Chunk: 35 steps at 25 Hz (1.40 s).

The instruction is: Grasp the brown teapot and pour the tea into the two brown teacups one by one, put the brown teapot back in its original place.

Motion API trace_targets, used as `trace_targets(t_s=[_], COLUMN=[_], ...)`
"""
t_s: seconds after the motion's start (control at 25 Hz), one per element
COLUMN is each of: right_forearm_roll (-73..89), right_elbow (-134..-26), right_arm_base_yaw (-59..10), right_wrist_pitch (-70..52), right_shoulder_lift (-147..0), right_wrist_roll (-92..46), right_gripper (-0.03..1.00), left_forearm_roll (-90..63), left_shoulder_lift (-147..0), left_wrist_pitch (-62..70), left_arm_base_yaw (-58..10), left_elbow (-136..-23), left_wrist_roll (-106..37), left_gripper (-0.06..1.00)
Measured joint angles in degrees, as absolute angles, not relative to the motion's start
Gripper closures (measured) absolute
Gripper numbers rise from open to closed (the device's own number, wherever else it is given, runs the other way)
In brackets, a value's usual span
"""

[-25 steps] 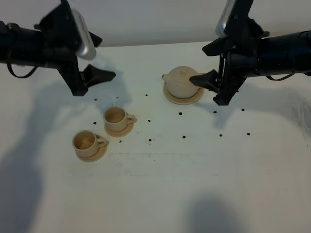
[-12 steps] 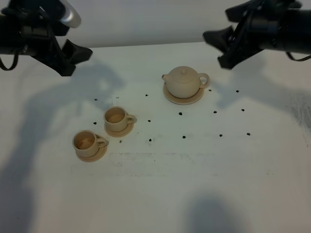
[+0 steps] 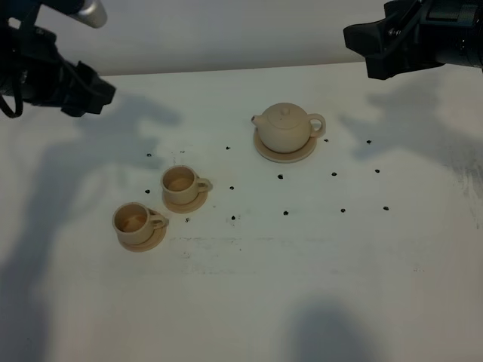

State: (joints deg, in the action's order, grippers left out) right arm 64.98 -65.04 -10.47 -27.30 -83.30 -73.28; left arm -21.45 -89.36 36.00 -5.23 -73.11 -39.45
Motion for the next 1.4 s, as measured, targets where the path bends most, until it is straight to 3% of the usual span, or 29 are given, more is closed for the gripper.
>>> trace_targets(t_s=[0.4, 0.96, 1.4], right_forearm_roll=[59.5, 57.5, 45.3], right_elbow=[-66.7, -70.0, -80.8], right_arm_base_yaw=[-10.5, -10.5, -10.5], right_wrist_pitch=[-28.6, -30.5, -38.3], right_shoulder_lift=[-83.3, -83.7, -90.5], right_wrist_roll=[-65.2, -57.5, -44.4], right_gripper=[0.40, 0.40, 0.41], left_forearm_roll=[-12.8, -7.3, 3.8], left_shoulder_lift=[-77.5, -51.4, -28.8], left_wrist_pitch=[36.6, 32.0, 45.9], left_arm_base_yaw=[-5.2, -5.2, -5.2], left_elbow=[-69.8, -46.3, -39.2], left_wrist_roll=[-21.4, -7.6, 5.2], left_gripper=[0.50, 0.51, 0.51])
